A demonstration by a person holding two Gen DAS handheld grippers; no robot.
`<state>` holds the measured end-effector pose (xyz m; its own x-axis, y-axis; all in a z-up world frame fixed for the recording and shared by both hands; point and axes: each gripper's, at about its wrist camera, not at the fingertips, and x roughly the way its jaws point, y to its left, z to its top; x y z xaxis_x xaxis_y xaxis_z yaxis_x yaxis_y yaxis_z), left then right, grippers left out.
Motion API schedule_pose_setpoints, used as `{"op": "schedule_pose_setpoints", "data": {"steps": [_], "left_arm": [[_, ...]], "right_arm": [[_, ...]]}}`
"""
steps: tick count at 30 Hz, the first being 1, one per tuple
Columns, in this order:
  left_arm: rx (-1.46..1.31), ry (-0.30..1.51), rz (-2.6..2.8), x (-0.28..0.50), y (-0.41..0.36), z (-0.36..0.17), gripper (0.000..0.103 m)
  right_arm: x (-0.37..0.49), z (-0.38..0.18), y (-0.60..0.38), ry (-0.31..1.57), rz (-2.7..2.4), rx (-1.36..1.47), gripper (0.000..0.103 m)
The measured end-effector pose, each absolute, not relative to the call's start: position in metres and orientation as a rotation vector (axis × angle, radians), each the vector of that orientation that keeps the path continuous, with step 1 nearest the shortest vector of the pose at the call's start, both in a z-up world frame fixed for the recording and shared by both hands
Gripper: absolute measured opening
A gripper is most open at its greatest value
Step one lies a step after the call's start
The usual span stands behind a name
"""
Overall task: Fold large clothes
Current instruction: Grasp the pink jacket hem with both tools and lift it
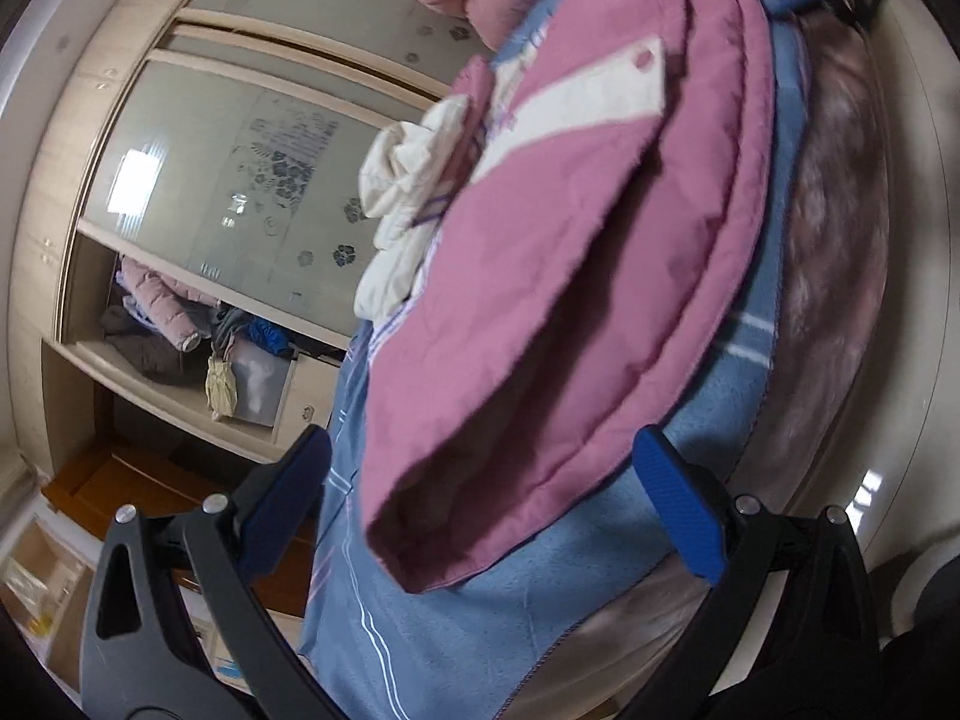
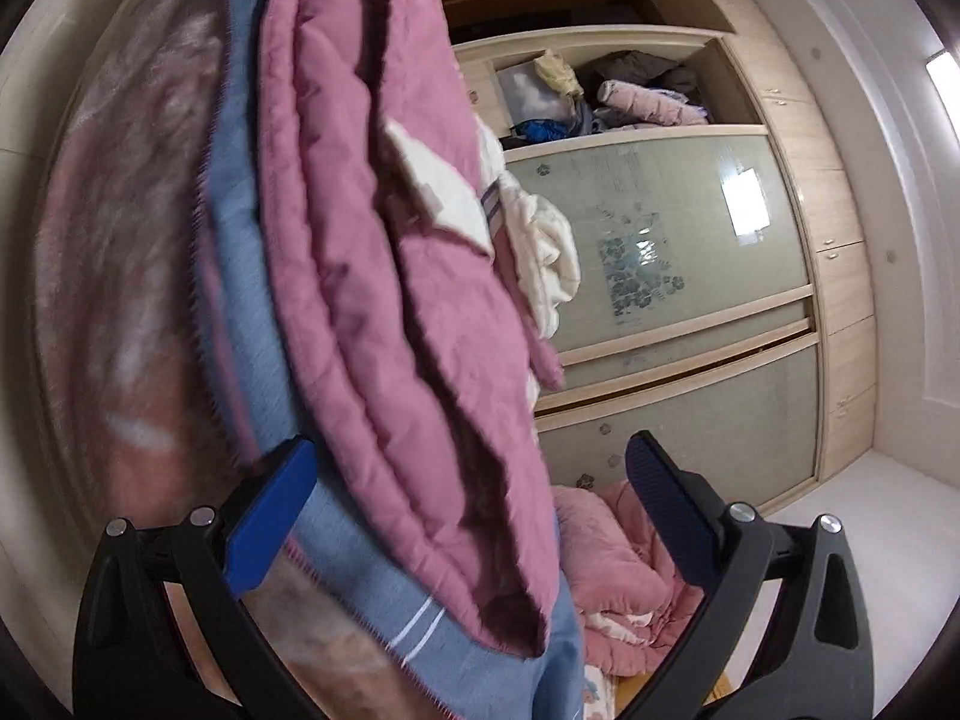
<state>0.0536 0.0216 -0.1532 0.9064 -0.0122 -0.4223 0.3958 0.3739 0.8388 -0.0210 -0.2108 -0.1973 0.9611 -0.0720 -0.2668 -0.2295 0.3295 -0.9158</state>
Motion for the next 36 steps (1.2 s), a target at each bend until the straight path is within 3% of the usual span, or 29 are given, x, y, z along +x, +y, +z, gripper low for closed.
{"op": "schedule_pose_setpoints", "data": {"steps": [9, 22, 23, 24, 25, 26, 27, 28, 29, 31, 36], "left_arm": [[1.286, 0.379, -0.284, 0.055, 0.017, -0.186, 0.101], [1.176, 0.357, -0.246, 0.098, -0.006, -0.161, 0.101], [1.163, 0.359, -0.235, 0.102, -0.008, -0.159, 0.101], [1.142, 0.366, -0.223, 0.108, -0.009, -0.154, 0.100], [1.101, 0.385, -0.220, 0.114, -0.009, -0.148, 0.089], [1.053, 0.410, -0.229, 0.117, -0.008, -0.142, 0.081], [1.000, 0.437, -0.248, 0.121, -0.006, -0.136, 0.061], [0.920, 0.472, -0.279, 0.125, -0.004, -0.126, 0.039], [0.876, 0.490, -0.289, 0.128, -0.004, -0.122, 0.030], [0.845, 0.497, -0.277, 0.131, -0.005, -0.116, 0.019], [0.653, 0.475, -0.238, 0.141, 0.005, -0.082, 0.016]], "right_arm": [[0.002, -0.182, -0.203, 0.266, 0.031, -1.179, 0.102], [0.041, -0.134, -0.211, 0.348, -0.005, -0.900, 0.102], [0.042, -0.138, -0.209, 0.361, -0.002, -0.908, 0.098], [0.045, -0.141, -0.207, 0.375, 0.007, -0.916, 0.088], [0.051, -0.144, -0.204, 0.398, 0.016, -0.923, 0.080], [0.054, -0.147, -0.203, 0.433, 0.029, -0.923, 0.058], [0.058, -0.148, -0.202, 0.474, 0.048, -0.907, 0.035], [0.062, -0.149, -0.203, 0.513, 0.055, -0.882, 0.026], [0.064, -0.149, -0.204, 0.537, 0.062, -0.858, 0.018], [0.064, -0.144, -0.206, 0.548, 0.063, -0.821, 0.012], [0.069, -0.105, -0.219, 0.522, 0.033, -0.632, 0.007]]}}
